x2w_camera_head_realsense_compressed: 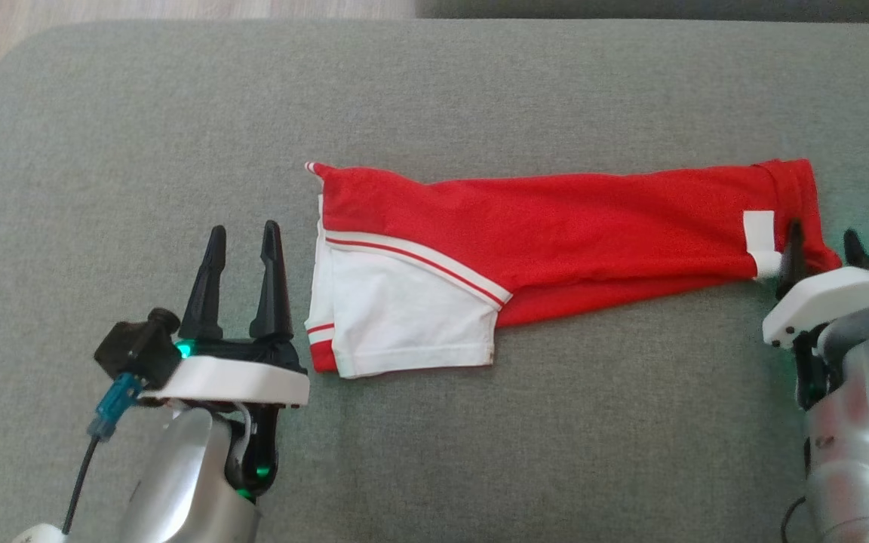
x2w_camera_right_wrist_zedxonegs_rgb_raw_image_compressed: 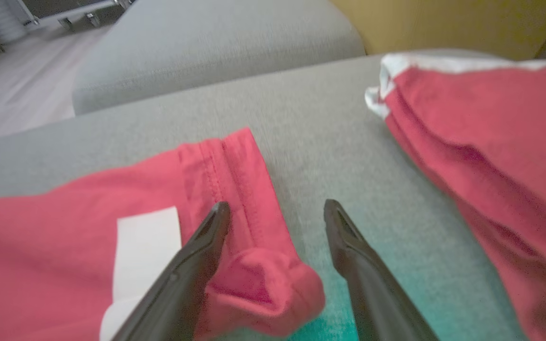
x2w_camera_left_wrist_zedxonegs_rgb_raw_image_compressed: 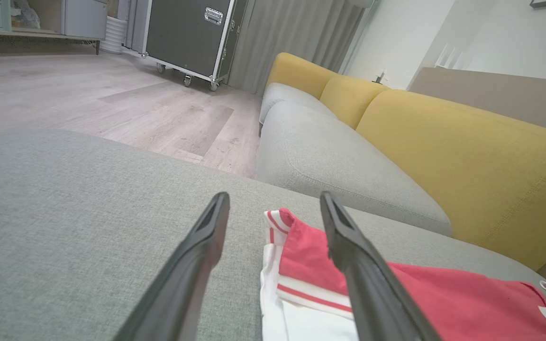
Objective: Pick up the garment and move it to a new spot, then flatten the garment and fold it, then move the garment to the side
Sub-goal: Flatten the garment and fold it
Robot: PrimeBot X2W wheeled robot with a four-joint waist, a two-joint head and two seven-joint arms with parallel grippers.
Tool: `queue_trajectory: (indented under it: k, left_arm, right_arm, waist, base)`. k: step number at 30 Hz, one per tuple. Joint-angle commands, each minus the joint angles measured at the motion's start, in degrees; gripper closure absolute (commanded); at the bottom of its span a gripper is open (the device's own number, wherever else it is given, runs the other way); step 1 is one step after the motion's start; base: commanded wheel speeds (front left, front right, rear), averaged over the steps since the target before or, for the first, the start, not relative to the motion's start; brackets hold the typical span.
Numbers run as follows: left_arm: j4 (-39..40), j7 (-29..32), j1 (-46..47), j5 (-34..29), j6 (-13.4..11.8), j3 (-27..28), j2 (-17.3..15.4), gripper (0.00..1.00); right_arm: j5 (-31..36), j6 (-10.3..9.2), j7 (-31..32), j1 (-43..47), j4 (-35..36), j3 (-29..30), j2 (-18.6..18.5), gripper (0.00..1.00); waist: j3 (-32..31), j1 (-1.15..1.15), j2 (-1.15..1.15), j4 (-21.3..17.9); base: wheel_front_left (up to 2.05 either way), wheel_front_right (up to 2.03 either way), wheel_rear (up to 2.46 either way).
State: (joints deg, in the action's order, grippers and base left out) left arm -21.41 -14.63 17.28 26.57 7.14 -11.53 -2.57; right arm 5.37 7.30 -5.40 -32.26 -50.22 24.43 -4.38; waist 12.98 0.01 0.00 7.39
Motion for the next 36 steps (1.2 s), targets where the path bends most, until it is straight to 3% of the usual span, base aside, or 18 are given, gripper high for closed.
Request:
queue_trajectory:
  k: [1,6,7,8,9,17,27,36]
  left_arm:
    - [1.7,-0.4,2.1,0.1,0.3,1.2,-0.3,0.00]
    - [1.9,-0.4,2.5,0.3,0.3,1.2,-0.3,0.00]
    - [2.0,-0.4,2.6,0.3,0.3,1.2,-0.3,0.00]
    - [2.0,-0.4,2.6,0.3,0.3,1.3,-0.3,0.00]
    - [2.0,-0.4,2.7,0.3,0.3,1.5,-0.3,0.00]
    - [1.9,-0.4,2.5,0.2,0.3,1.9,-0.3,0.00]
    - [1.8,-0.4,0.2,0.6,0.3,1.9,-0.3,0.00]
    - [2.9,-0.4,-2.3,-0.6,0.3,3.4,-0.5,0.00]
  right_arm:
    - [0.7,0.19,0.2,-2.3,0.0,-0.5,0.0,0.00]
    - [2.1,0.19,1.0,-3.9,-6.0,0.8,0.5,0.00]
    - [2.2,0.19,1.0,-4.3,-6.9,0.7,0.6,0.27]
    - [2.2,0.19,0.8,-4.6,-7.7,0.6,0.7,0.79]
    - [2.3,0.19,0.4,-4.9,-8.4,0.5,0.7,1.00]
    - [2.8,0.19,-4.7,-5.9,-10.1,0.2,-0.1,1.00]
    - [3.7,0.19,-8.4,-2.3,-7.1,5.2,-3.4,1.00]
    - [2.5,0.19,-9.1,-2.5,-4.5,1.8,0.0,1.00]
  waist:
    - [0.4,-0.01,0.00,0.4]
    - [0.8,-0.01,0.00,0.4]
    - [0.9,-0.01,0.00,0.3]
    - [0.9,-0.01,0.00,0.2]
    - [0.9,-0.01,0.00,0.1]
    - [-0.2,-0.01,0.00,-1.4]
    - [-4.8,-0.01,0.00,-3.4]
    - [-9.4,-0.01,0.00,-3.3]
  base:
    - [0.00,0.00,0.00]
    - [0.00,0.00,0.00]
    - [0.00,0.00,0.00]
    - [0.00,0.00,0.00]
    - [0.00,0.00,0.00]
    - [0.00,0.00,0.00]
    - [0.00,0.00,0.00]
    - [0.00,0.00,0.00]
